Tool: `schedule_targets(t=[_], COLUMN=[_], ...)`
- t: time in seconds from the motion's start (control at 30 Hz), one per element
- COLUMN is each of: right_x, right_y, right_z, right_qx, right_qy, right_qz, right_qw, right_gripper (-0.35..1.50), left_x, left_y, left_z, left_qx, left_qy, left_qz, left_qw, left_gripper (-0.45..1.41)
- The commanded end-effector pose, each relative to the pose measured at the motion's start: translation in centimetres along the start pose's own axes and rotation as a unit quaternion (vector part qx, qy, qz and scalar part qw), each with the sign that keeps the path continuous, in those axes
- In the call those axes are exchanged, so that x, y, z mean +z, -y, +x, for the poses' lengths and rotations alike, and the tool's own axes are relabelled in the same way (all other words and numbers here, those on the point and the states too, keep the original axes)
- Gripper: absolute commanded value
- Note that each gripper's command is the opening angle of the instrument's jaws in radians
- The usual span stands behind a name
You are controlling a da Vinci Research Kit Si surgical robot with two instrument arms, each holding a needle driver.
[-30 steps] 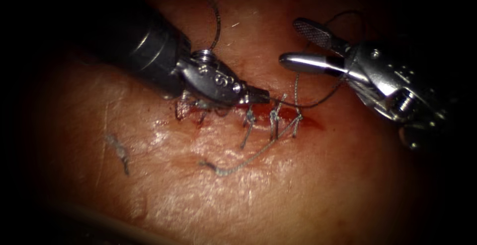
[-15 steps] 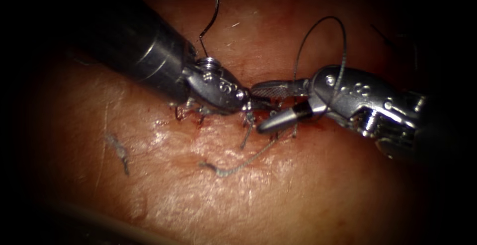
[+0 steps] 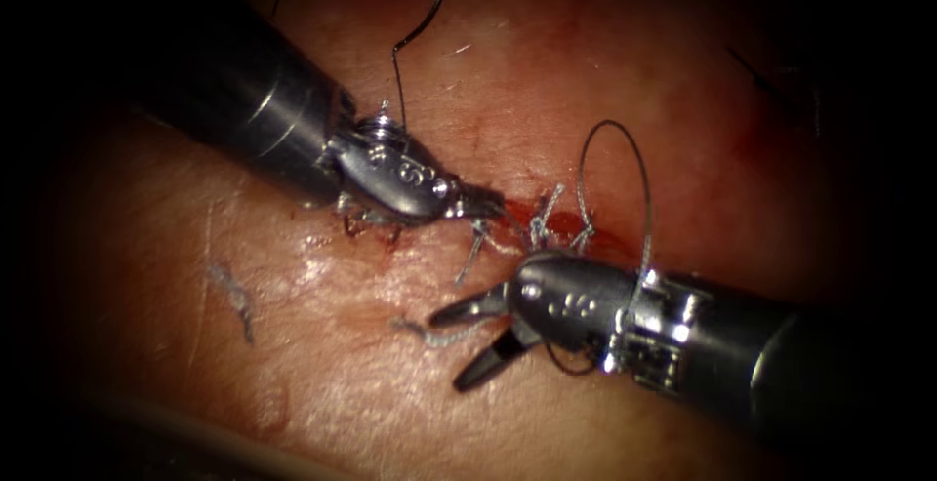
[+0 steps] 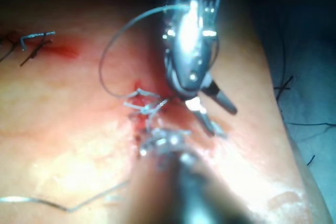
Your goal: Wound Closure
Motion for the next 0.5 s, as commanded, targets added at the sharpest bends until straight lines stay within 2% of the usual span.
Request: schedule_targets(t=[0.03,0.1,0.13,0.2,0.27,0.3,0.5], right_x=[0.22,0.28,0.34,0.38,0.38,0.37,0.25], right_y=[-0.05,-0.07,-0.13,-0.16,-0.17,-0.17,-0.19], right_z=[-0.07,-0.12,-0.2,-0.25,-0.26,-0.23,-0.19], right_qx=[-0.001,-0.002,-0.002,-0.003,-0.002,-0.001,-0.007], right_qy=[0.008,0.02,0.039,0.051,0.056,0.056,0.057], right_qz=[-0.002,-0.01,-0.027,-0.028,-0.025,-0.024,-0.047], right_qw=[1.0,1.0,0.999,0.998,0.998,0.998,0.997], right_gripper=[0.44,0.45,0.54,0.47,-0.27,-0.35,-0.35], left_x=[0.06,0.05,0.05,0.05,0.05,0.05,0.01], left_y=[-0.05,-0.05,-0.05,-0.05,-0.05,-0.05,-0.08], left_z=[-0.05,-0.05,-0.06,-0.06,-0.06,-0.06,-0.1], left_qx=[0.0,0.001,0.001,0.001,0.001,0.001,0.003], left_qy=[0.0,0.0,0.0,0.0,0.0,0.0,0.0], left_qz=[-0.001,-0.002,-0.002,-0.002,-0.002,-0.002,-0.003], left_qw=[1.0,1.0,1.0,1.0,1.0,1.0,1.0], left_gripper=[-0.45,-0.45,-0.45,-0.45,-0.45,-0.45,-0.45])
